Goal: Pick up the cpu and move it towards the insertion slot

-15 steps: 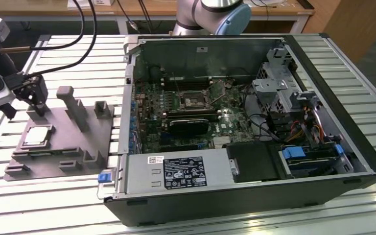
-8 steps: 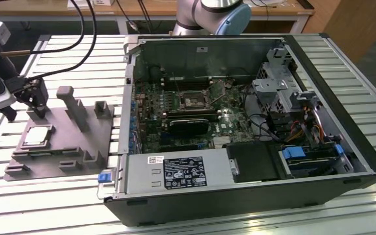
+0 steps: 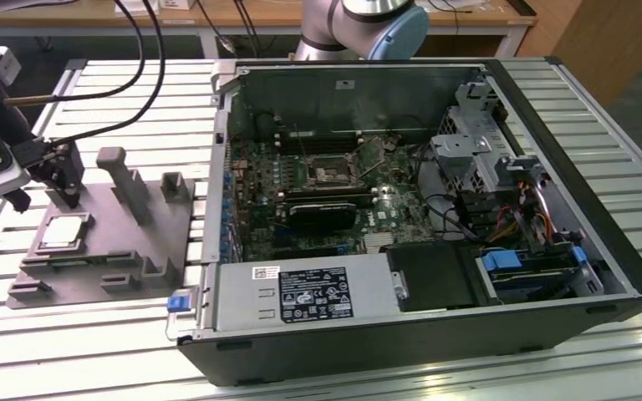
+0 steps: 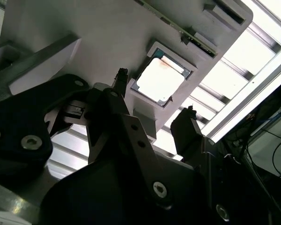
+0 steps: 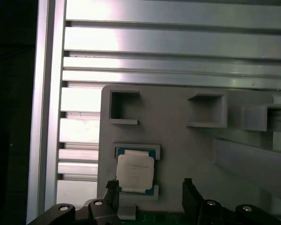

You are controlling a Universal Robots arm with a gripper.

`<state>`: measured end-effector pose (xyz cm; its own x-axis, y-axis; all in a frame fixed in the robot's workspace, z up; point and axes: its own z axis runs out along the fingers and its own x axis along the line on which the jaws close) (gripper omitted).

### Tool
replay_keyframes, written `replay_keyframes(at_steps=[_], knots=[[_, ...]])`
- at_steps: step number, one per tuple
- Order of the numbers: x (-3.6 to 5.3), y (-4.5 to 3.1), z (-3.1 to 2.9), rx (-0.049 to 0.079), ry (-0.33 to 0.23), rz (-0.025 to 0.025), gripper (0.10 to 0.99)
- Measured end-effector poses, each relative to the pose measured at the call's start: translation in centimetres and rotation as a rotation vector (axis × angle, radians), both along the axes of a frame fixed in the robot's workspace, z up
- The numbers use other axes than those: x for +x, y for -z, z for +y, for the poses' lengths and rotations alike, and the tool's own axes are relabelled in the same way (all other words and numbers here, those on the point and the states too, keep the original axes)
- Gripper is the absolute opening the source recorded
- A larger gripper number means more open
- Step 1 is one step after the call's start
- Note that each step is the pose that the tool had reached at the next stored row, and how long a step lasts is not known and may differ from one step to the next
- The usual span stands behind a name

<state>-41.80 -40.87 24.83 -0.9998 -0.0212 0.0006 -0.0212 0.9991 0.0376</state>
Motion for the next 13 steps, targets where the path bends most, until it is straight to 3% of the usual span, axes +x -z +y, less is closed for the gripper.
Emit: replay_keyframes(at_steps=[13], knots=[[-0.04,0.77,-0.05,0.000,-0.001,0.0003,0.647]])
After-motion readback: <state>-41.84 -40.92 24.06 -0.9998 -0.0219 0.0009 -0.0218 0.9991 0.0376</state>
